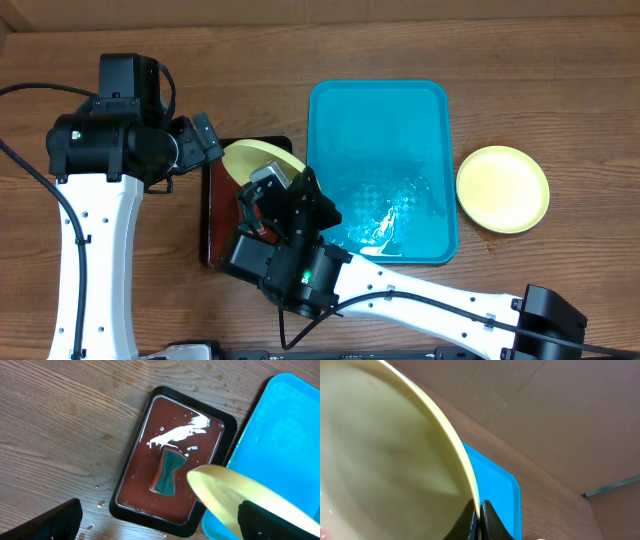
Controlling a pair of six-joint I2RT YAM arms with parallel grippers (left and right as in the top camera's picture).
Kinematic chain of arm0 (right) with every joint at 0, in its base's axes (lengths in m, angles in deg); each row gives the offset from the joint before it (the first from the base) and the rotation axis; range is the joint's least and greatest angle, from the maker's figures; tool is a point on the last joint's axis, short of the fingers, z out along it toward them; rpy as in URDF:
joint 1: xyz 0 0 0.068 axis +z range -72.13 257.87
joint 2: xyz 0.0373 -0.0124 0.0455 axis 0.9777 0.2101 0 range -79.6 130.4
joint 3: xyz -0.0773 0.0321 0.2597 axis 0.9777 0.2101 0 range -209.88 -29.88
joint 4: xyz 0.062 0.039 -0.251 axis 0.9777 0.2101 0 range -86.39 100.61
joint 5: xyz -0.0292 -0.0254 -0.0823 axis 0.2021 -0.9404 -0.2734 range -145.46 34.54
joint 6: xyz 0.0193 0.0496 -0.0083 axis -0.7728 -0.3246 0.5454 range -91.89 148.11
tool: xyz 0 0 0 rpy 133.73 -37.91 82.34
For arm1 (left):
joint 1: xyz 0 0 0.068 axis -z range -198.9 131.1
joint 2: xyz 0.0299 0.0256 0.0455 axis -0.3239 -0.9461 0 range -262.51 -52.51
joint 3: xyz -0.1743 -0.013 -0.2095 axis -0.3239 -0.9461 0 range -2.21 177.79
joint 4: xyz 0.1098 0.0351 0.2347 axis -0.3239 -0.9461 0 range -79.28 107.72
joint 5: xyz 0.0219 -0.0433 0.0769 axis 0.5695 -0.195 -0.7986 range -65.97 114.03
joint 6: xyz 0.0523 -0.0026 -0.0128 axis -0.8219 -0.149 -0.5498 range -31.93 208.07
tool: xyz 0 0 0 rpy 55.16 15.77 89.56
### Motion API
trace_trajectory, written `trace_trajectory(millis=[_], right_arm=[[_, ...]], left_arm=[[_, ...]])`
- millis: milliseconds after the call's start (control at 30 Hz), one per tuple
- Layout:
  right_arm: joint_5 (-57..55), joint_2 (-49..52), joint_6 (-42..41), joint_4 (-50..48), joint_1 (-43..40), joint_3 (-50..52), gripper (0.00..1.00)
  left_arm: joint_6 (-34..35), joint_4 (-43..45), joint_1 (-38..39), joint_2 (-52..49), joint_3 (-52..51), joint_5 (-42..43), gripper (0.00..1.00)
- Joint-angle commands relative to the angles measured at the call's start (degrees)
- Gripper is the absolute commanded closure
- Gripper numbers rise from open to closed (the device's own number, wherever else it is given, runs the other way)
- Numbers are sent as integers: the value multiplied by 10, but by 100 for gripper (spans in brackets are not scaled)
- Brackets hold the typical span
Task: Clean dirty plates on tray and stack at the side
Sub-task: 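Carry the yellow plate right and stack it on the plate stack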
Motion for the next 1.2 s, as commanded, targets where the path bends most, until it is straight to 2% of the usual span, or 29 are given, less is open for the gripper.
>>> trace_trajectory(millis=[0,100,200,233,333,467,600,667,800,933,1167], right_arm=[[56,-7,-20,-8,-23,-12,96],[71,-7,-28,9,-42,-12,96],[139,-9,-136,40,-85,-12,96],[207,-9,-162,43,-114,-12,96],[381,-11,-166,40,-203,-13,96],[692,-43,-126,49,-396,-33,96],[872,-90,-123,70,-591,-44,96],[911,-103,-123,103,-707,-44,96],[885,-102,-120,185,-856,-30,96],[825,-102,-92,226,-962,23,96],[809,-102,-93,191,-1003,149,96]], left_arm=[[0,0,-2,2,7,5,0],[0,0,-2,2,7,5,0],[0,0,-2,2,7,5,0],[0,0,-2,2,7,5,0],[0,0,-2,2,7,5,0],[0,0,-2,2,7,5,0],[0,0,-2,2,7,5,0],[0,0,-2,2,7,5,0],[0,0,-2,2,7,5,0],[0,0,-2,2,7,5,0],[0,0,-2,2,7,5,0]])
